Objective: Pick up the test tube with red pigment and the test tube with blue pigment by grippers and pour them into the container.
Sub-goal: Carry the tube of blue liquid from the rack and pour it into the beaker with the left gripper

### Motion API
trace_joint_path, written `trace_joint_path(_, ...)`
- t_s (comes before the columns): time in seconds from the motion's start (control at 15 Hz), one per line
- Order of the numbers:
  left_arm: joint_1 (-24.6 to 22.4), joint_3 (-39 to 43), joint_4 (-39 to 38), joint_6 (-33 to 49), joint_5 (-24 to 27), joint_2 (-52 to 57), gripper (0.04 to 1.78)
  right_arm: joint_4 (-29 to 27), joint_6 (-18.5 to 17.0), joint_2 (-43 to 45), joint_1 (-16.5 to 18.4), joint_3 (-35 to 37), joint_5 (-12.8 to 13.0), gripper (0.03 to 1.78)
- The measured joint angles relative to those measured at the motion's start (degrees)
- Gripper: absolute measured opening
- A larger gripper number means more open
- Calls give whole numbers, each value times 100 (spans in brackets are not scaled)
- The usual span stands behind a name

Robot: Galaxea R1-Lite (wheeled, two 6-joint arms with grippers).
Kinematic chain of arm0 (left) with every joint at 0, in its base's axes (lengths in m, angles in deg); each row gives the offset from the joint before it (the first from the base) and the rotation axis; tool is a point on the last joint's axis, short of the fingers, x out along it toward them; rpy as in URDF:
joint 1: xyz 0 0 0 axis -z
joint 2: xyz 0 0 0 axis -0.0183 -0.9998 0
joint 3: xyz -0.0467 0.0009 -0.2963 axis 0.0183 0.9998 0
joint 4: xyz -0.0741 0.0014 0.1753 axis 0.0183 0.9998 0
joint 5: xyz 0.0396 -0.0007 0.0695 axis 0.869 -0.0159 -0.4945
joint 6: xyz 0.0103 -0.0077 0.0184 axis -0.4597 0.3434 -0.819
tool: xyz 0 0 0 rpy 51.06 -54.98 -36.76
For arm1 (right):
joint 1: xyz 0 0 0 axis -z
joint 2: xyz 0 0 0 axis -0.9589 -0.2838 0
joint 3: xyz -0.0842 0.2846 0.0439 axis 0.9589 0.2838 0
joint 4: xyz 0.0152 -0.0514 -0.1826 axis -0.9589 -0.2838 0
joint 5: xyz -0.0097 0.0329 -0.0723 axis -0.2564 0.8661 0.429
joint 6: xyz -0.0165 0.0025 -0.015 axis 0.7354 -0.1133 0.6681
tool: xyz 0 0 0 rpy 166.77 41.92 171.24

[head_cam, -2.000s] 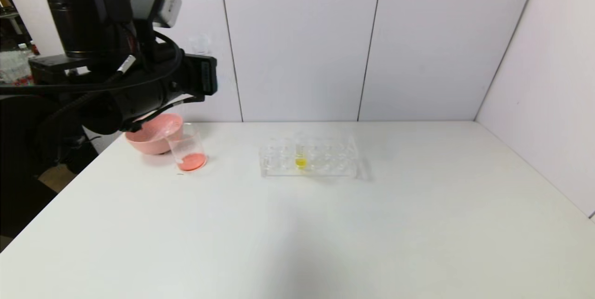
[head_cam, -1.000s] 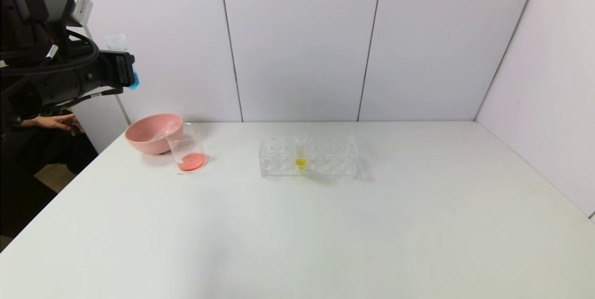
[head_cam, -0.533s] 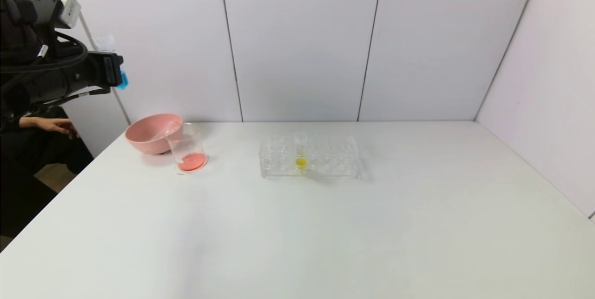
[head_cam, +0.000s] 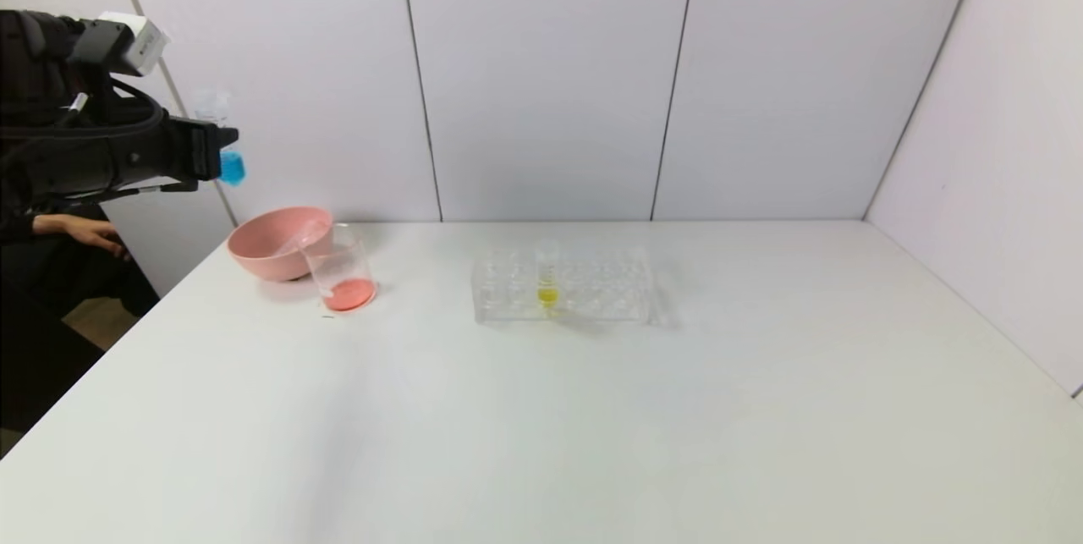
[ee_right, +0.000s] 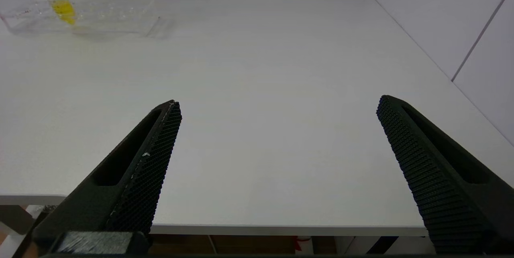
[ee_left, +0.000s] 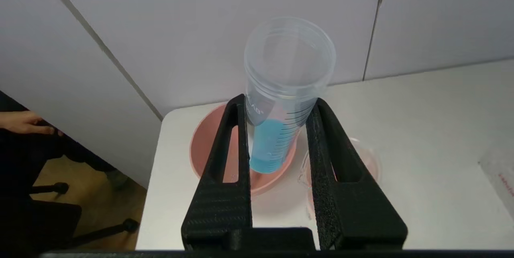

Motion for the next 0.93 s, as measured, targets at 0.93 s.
trace_joint_path(0.93, -857, -1193, 1402, -2494, 2244, -972, 44, 0, -2, 0, -2, 0, 0, 177)
